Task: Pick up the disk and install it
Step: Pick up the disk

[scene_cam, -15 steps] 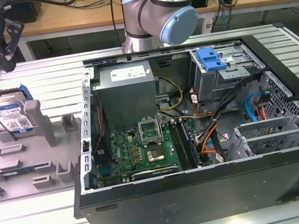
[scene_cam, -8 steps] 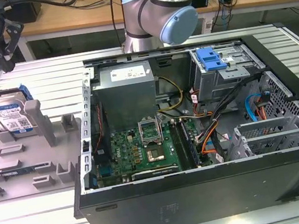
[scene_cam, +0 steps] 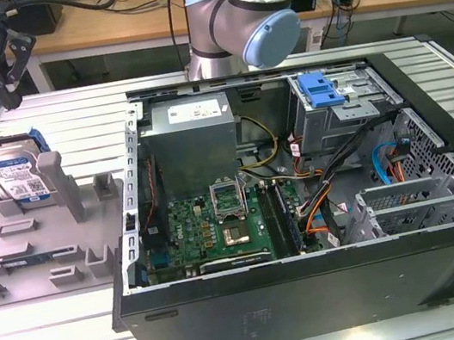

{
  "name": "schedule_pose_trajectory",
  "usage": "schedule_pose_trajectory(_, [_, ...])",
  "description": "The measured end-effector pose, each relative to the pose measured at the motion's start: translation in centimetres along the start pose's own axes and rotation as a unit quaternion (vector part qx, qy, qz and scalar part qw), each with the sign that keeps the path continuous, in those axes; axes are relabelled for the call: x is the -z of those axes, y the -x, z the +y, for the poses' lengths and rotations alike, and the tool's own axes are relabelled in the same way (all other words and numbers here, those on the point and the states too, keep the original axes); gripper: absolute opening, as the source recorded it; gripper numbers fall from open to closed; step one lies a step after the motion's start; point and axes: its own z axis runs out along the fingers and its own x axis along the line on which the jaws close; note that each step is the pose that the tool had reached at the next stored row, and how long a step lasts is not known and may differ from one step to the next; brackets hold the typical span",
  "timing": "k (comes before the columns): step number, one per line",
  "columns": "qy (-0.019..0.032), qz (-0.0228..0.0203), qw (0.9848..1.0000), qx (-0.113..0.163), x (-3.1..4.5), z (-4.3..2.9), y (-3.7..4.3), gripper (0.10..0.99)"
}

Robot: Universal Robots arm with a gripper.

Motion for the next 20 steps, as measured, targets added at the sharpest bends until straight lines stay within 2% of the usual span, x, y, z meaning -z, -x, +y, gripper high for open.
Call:
schedule_pose_trajectory(2, [-0.0003,0.0002,1.0000,0.007,-0.01,0.03,0.00,0.106])
schedule_pose_trajectory(4, [-0.0016,0.0015,0.9992,0.041,-0.01,0.03,0.00,0.106])
schedule_pose_trajectory(6, [-0.0023,0.0022,0.9983,0.058,-0.01,0.03,0.00,0.106])
schedule_pose_trajectory(8, [-0.0032,0.0032,0.9967,0.081,-0.05,0.03,0.00,0.106])
schedule_pose_trajectory(9, [-0.0038,0.0038,0.9954,0.096,-0.07,0.03,0.00,0.106])
schedule_pose_trajectory(10, [-0.0044,0.0044,0.9938,0.111,-0.09,0.03,0.00,0.106])
schedule_pose_trajectory(12, [-0.0059,0.0059,0.9889,0.149,-0.14,0.03,0.00,0.106])
schedule_pose_trajectory(14, [-0.0068,0.0068,0.9853,0.170,-0.17,0.03,0.00,0.106])
schedule_pose_trajectory(15, [-0.0075,0.0074,0.9821,0.188,-0.20,0.03,0.00,0.106])
schedule_pose_trajectory(16, [-0.0084,0.0066,0.9788,0.204,-0.22,0.03,0.00,0.106])
schedule_pose_trajectory(17, [-0.0092,0.0045,0.9762,0.217,-0.25,0.03,0.01,0.106])
schedule_pose_trajectory(19, [-0.0103,0.0008,0.9733,0.229,-0.29,0.02,0.01,0.106])
schedule_pose_trajectory(20, [-0.0114,-0.0031,0.9712,0.238,-0.32,0.02,0.01,0.106])
